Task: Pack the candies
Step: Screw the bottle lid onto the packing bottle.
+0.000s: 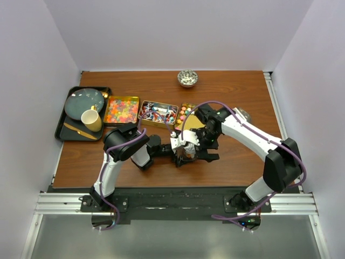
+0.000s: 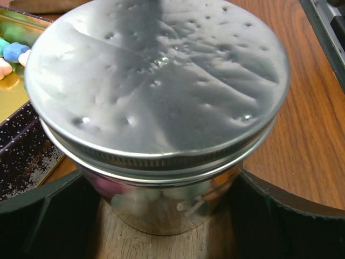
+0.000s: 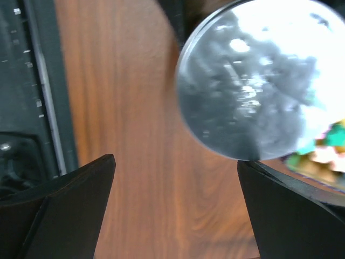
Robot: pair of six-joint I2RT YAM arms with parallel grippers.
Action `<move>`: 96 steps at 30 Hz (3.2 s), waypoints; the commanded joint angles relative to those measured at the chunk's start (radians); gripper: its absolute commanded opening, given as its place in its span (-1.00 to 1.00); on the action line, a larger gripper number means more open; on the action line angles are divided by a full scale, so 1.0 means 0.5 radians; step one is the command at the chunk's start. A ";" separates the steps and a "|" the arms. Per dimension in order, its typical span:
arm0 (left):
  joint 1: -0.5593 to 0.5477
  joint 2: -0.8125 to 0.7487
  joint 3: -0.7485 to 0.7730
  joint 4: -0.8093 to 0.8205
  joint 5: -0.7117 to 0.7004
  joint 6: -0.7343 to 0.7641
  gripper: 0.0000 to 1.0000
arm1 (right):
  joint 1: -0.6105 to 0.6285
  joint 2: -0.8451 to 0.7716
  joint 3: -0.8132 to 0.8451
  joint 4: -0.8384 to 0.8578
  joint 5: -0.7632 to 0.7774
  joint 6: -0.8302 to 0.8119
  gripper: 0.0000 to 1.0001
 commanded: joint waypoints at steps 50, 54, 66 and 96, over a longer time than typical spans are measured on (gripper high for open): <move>0.099 0.137 0.086 -0.320 -0.076 -0.063 -1.00 | -0.041 0.117 0.244 0.022 -0.323 0.222 0.97; 0.114 0.146 0.098 -0.320 -0.070 -0.078 -1.00 | -0.041 0.074 0.146 -0.018 -0.290 0.194 0.97; 0.114 0.152 0.098 -0.323 -0.064 -0.078 -1.00 | -0.038 -0.040 0.063 -0.144 -0.287 0.179 0.96; 0.090 0.131 0.101 -0.399 0.025 -0.011 -1.00 | -0.051 0.350 0.625 -0.086 -0.265 -0.407 0.97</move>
